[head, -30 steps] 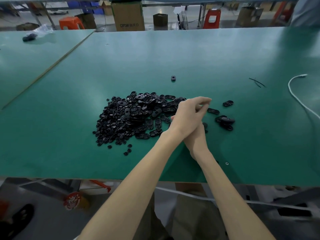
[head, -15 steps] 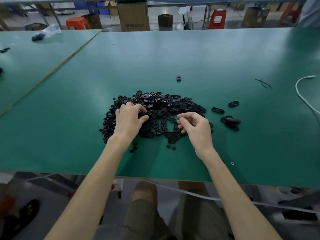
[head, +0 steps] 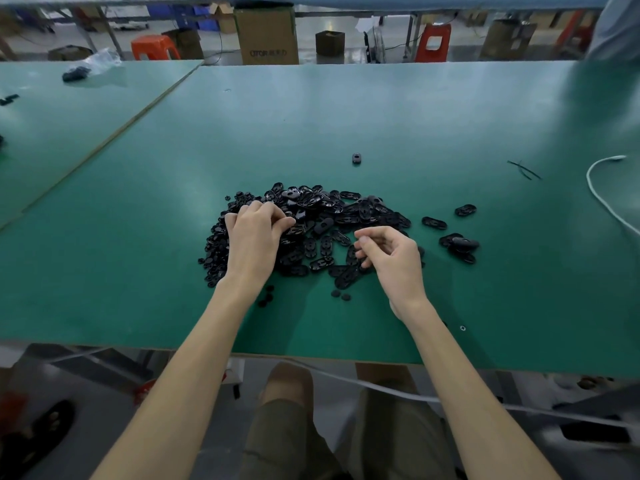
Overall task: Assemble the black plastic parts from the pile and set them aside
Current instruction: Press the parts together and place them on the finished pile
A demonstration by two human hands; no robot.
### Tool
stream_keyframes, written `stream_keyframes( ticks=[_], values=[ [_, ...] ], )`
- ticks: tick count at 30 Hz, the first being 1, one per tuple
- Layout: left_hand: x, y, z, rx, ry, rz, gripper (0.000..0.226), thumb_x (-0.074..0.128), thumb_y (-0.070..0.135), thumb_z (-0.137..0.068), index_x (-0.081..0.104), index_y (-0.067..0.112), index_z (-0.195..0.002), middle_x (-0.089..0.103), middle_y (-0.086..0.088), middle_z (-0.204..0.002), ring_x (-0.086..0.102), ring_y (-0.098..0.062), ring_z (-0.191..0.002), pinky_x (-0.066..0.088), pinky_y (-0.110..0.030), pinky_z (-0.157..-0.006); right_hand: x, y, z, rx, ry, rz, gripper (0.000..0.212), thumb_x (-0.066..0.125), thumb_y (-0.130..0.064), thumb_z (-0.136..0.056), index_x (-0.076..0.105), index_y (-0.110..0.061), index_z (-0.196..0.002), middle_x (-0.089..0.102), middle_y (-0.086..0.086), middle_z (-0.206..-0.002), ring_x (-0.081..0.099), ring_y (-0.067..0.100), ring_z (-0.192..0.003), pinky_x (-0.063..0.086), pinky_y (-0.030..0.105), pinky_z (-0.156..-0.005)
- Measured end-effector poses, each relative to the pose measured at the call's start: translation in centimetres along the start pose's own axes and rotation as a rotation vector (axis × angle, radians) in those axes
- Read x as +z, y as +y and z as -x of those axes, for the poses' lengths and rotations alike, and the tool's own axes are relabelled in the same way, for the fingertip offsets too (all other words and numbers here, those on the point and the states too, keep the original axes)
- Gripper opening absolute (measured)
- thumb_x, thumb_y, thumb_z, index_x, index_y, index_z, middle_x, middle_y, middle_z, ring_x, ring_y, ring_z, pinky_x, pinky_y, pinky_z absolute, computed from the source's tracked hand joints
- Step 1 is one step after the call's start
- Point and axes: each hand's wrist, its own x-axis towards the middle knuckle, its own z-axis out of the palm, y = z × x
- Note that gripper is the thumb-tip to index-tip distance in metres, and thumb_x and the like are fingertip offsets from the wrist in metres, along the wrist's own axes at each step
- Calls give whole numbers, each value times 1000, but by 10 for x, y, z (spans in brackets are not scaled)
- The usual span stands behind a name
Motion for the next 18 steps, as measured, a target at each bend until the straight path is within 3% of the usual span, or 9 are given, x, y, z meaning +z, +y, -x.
stream_keyframes(
  ticks=[4, 7, 10, 12, 18],
  values=[
    [1, 7, -3, -40, 17, 128, 15, 66, 31, -100, 68, 17, -95, 65, 6, -94, 58, -16, -95, 33, -30, -93, 0, 0, 0, 3, -3, -21, 17, 66, -2, -99, 75, -16, -97, 75, -3, -79, 68, 8, -71, 55, 22, -65],
    [-2, 18, -6, -152, -44, 443, 14, 67, 33, -99, 67, 21, -93, 69, 9, -88, 62, 2, -80, 46, -14, -78, -1, 0, -1, -8, -25, -38, 18, 66, -2, -99, 76, -16, -98, 76, -2, -81, 69, 10, -74, 56, 23, -66],
    [2, 26, -5, -184, -107, 578, 23, 66, 35, -100, 71, 14, -94, 73, -8, -89, 62, -12, -79, 52, -27, -77, -1, 0, 0, -26, -54, -61, 17, 67, -2, -99, 78, -16, -99, 77, 0, -83, 70, 11, -75, 56, 24, -65],
    [7, 31, -2, -183, -121, 620, 24, 66, 34, -100, 71, 11, -93, 71, -12, -85, 57, -15, -76, 50, -34, -74, 0, 0, 0, -29, -63, -81, 16, 68, -4, -99, 78, -16, -100, 77, 1, -83, 71, 12, -75, 56, 24, -63],
    [22, 46, 3, -201, -157, 718, 26, 66, 32, -101, 71, 11, -86, 62, 4, -69, 48, -5, -59, 40, -22, -59, 0, -1, -1, -46, -96, -92, 11, 76, -15, -95, 80, -23, -102, 79, 0, -92, 73, 15, -81, 57, 25, -65]
  ],
)
